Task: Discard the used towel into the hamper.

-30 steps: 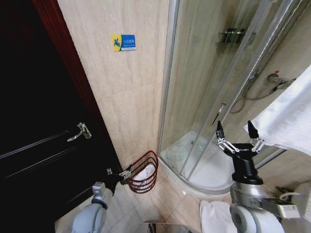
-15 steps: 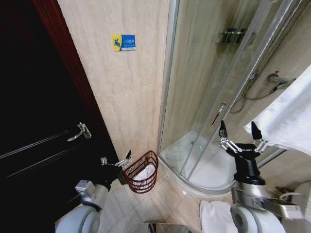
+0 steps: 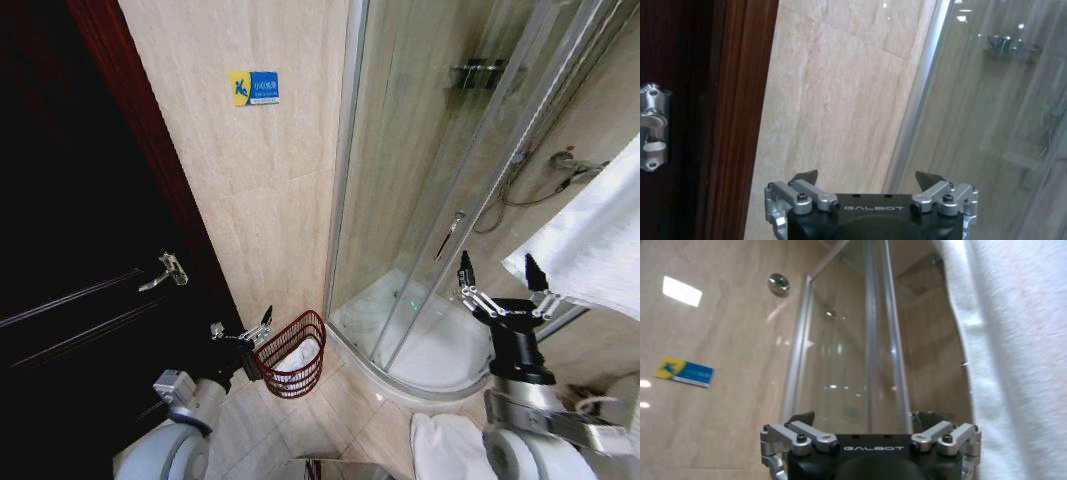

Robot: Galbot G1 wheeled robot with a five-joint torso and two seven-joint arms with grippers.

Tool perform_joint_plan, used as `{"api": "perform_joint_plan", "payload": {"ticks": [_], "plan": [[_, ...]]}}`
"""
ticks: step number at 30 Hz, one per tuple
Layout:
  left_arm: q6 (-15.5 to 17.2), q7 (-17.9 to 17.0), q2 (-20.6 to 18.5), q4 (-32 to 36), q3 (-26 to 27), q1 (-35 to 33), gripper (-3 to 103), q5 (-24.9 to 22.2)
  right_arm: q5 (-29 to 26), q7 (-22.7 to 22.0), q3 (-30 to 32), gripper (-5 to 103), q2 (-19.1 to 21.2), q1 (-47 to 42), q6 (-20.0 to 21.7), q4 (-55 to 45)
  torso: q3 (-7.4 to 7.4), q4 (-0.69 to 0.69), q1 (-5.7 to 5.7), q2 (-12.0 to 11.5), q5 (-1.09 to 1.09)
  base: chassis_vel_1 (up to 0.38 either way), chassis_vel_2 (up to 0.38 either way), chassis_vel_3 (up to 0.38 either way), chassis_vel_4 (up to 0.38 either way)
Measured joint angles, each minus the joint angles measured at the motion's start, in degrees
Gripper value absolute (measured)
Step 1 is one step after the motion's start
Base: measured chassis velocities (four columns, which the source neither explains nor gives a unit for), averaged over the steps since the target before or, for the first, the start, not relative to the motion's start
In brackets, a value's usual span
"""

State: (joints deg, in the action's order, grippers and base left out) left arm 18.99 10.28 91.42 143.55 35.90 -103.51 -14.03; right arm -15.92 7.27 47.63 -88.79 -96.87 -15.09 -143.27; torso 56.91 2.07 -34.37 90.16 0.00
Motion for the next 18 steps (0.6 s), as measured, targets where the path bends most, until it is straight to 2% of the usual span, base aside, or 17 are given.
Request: {"api": "perform_joint_plan", "payload": {"ticks": [4,13,18], "plan": [[-0.03,0.0,-0.02,-0.12,-0.01,0.02,99,0.04,-1.19,-1.23,5.09,100,1.52,0.61,-1.01,0.0,0.0,-0.01,0.0,0.0,0.0,0.0,0.0,0.0,0.0],[-0.07,0.01,-0.04,-0.2,-0.01,0.05,99,0.08,-5.89,-3.22,12.71,100,4.41,2.1,-0.4,0.0,0.0,0.0,0.0,0.0,0.0,0.0,0.0,0.0,0.0],[-0.09,0.02,-0.04,-0.24,-0.01,0.05,99,0.1,-7.77,-3.36,15.35,100,4.68,2.43,-0.26,0.01,0.0,0.0,0.0,0.0,0.0,0.0,0.0,0.0,0.0]]}}
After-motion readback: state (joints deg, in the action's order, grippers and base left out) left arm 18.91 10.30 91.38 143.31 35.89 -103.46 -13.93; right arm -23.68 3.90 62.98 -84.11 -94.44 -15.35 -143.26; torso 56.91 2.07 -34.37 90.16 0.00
